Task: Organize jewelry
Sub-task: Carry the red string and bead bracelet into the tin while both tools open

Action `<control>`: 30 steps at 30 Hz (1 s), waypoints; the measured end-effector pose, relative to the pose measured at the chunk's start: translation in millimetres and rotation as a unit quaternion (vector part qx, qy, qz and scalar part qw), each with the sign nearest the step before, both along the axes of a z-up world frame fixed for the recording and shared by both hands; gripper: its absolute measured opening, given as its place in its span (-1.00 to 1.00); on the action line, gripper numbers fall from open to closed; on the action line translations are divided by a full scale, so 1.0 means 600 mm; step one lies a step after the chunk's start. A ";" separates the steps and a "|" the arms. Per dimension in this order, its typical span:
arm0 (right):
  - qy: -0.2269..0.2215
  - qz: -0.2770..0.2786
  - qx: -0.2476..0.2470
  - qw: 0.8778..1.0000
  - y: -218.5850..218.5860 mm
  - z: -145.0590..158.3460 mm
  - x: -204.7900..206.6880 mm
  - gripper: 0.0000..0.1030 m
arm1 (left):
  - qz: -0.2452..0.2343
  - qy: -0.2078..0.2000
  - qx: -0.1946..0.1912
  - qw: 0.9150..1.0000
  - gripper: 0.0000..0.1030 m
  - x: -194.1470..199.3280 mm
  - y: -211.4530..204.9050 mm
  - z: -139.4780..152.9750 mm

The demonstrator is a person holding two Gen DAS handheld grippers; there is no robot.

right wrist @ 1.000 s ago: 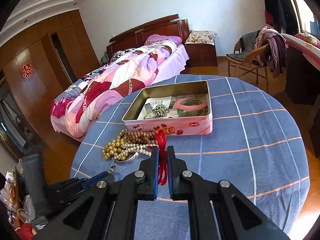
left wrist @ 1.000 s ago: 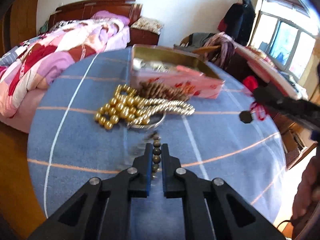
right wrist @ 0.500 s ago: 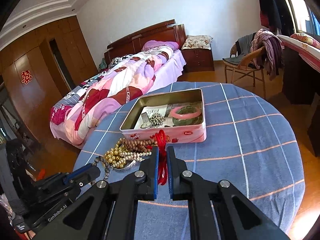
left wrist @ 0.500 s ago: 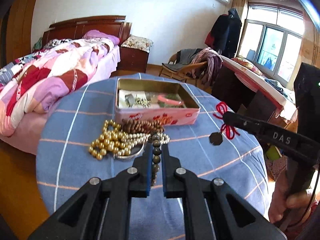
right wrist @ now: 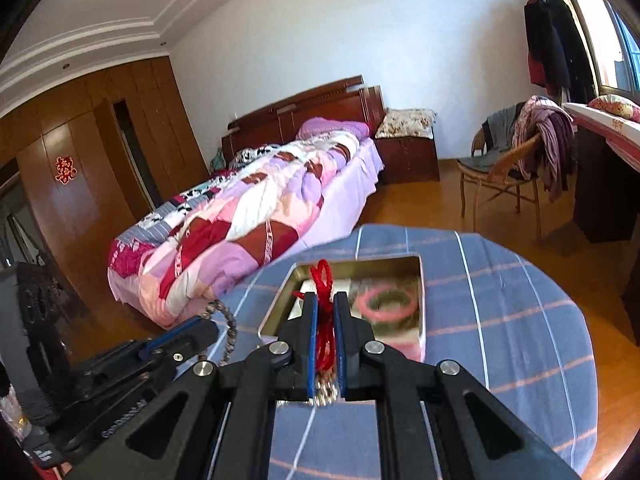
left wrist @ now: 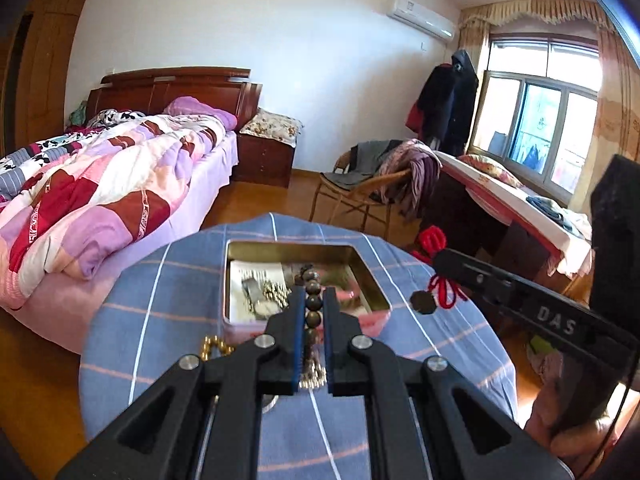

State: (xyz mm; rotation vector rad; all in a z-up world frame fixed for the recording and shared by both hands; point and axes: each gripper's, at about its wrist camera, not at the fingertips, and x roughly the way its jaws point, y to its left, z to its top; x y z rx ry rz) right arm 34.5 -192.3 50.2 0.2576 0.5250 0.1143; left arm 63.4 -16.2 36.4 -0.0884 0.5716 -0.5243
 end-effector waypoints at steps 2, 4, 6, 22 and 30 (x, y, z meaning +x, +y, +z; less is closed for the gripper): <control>-0.006 -0.002 -0.003 1.000 0.001 0.006 0.012 -0.86 | 0.004 -0.004 0.004 1.000 -0.84 0.009 -0.005 0.001; -0.008 -0.004 -0.003 1.000 -0.002 0.008 0.023 -0.86 | 0.011 -0.007 0.010 1.000 -0.84 0.021 -0.012 0.002; -0.008 -0.006 -0.002 1.000 -0.005 0.006 0.036 -0.86 | 0.013 -0.008 0.013 1.000 -0.84 0.030 -0.020 0.004; 0.040 -0.042 0.004 0.998 -0.047 -0.072 0.166 -0.86 | 0.033 0.035 0.054 0.997 -0.84 0.126 -0.081 -0.051; 0.076 -0.048 0.004 0.996 -0.051 -0.129 0.213 -0.86 | 0.041 0.063 0.078 0.994 -0.84 0.168 -0.096 -0.095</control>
